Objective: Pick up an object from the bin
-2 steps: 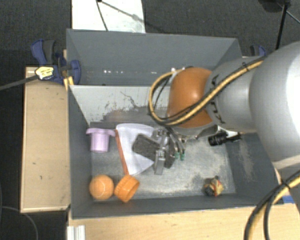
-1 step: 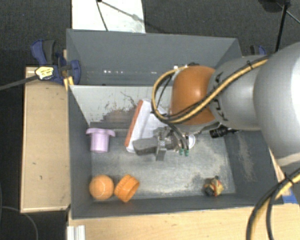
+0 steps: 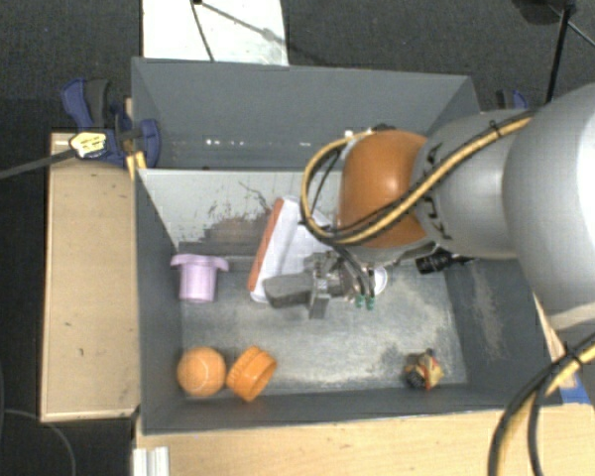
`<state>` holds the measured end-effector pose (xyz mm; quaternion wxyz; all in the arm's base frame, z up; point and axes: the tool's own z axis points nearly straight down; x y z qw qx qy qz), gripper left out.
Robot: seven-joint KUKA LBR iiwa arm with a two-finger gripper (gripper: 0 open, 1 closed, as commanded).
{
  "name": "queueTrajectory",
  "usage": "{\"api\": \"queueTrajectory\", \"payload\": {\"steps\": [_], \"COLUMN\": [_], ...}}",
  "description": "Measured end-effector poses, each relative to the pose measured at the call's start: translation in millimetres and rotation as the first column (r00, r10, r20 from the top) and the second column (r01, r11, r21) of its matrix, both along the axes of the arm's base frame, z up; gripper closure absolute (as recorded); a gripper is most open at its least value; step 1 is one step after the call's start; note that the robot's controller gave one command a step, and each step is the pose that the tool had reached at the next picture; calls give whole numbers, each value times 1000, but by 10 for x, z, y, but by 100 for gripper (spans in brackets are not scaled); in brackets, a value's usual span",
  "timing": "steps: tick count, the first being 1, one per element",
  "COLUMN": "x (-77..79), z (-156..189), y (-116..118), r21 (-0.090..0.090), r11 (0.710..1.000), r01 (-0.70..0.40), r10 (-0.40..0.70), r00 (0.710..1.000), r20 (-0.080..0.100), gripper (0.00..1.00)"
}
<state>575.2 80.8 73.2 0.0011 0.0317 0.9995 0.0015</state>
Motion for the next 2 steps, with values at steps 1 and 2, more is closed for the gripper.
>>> {"api": "queueTrajectory", "payload": {"steps": [1,2], "x": [-10,-31], "z": [29,196], "y": [-3,-9], "r21": [-1,-3], "r11": [1000,1000], "r01": [0,0], "r10": [0,0], "r00": [1000,1000], "r20": [-1,-9], "gripper": [100,100]}}
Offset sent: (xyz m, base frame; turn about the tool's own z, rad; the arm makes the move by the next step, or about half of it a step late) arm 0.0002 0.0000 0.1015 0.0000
